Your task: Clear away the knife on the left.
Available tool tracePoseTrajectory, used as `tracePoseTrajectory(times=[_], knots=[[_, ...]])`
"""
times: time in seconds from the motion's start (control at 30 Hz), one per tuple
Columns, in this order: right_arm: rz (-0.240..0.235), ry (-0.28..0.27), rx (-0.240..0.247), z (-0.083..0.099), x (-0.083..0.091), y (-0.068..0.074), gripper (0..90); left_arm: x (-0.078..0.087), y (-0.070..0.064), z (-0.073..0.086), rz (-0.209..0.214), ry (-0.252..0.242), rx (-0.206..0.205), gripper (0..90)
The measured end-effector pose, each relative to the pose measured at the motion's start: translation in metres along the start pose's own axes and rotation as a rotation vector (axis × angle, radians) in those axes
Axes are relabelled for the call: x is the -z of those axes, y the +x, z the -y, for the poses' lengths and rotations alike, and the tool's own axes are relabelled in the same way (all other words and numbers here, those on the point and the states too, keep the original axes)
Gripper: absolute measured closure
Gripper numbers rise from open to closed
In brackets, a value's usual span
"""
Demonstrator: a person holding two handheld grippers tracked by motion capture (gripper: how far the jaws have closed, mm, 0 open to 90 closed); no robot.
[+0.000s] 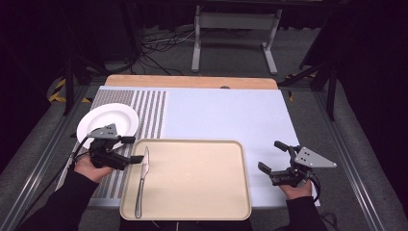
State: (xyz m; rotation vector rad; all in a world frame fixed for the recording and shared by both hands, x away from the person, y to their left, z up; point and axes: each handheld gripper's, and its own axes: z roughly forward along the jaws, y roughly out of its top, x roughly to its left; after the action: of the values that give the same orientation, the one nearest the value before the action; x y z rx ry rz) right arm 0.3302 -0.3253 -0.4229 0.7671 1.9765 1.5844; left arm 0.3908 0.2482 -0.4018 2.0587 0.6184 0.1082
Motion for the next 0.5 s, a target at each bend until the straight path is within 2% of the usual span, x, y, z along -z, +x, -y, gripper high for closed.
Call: tracePoseTrajectory(times=[0.03, 0.07, 0.2, 0.4, 0.43, 0.5], knots=[[0.000, 0.000, 0.000, 0.000, 0.000, 0.000, 1.6, 0.000, 0.000, 0.000, 0.000, 0.000, 0.000, 13.2], [0.000, 0.000, -0.001, 0.000, 0.000, 0.000, 1.6, 0.008, 0.000, 0.006, -0.004, -0.045, 0.006, 12.7], [-0.002, -0.001, -0.003, 0.001, 0.000, 0.000, 1.6, 0.022, -0.001, 0.020, -0.015, -0.142, 0.003, 12.2], [-0.005, -0.004, -0.002, 0.001, 0.000, 0.000, 1.6, 0.034, -0.004, 0.030, -0.017, -0.220, 0.002, 10.3], [-0.004, -0.005, -0.005, 0.001, 0.000, 0.000, 1.6, 0.035, -0.003, 0.031, -0.021, -0.223, -0.011, 10.3], [-0.005, -0.004, -0.008, 0.001, 0.000, -0.001, 1.6, 0.035, -0.004, 0.035, -0.015, -0.235, -0.005, 10.2]])
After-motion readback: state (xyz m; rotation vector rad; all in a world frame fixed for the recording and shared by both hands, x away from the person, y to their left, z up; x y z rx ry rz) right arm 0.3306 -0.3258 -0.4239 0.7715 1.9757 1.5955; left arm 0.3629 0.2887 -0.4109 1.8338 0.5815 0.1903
